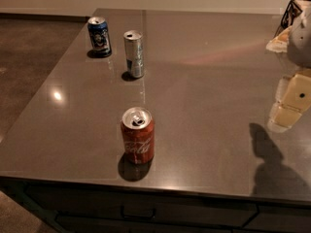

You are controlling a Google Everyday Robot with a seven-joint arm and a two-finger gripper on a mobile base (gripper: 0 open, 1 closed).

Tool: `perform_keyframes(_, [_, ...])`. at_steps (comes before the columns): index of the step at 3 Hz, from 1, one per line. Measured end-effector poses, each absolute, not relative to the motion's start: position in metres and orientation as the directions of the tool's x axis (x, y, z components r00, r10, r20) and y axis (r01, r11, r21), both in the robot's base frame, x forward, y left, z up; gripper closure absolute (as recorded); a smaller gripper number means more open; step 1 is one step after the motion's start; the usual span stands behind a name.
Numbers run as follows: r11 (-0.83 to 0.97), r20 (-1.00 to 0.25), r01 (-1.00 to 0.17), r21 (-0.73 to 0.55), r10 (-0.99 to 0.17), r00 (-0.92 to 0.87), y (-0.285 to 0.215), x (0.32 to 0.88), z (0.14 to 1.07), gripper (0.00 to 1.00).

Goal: Move redbull can near coke can

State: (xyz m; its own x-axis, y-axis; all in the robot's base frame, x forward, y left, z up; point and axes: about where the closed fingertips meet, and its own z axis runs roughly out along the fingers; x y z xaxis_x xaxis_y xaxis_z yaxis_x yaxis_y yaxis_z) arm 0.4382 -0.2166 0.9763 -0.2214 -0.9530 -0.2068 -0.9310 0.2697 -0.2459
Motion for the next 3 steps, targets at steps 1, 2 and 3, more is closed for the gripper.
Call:
perform_keyframes(1, [0.27,-0.207,-0.931,-0.246,-0.953,-0.221,-0.217,0.438,0.976,0.0])
perform_keyframes(2, [0.282,-0.225,-0.931,-0.233,-0.947,-0.23,-0.209,0.447,0.974,0.0])
perform_keyframes(3, [0.283,-0.257,-0.932,-0.227,-0.94,-0.223,-0.193,0.461,0.969,0.0])
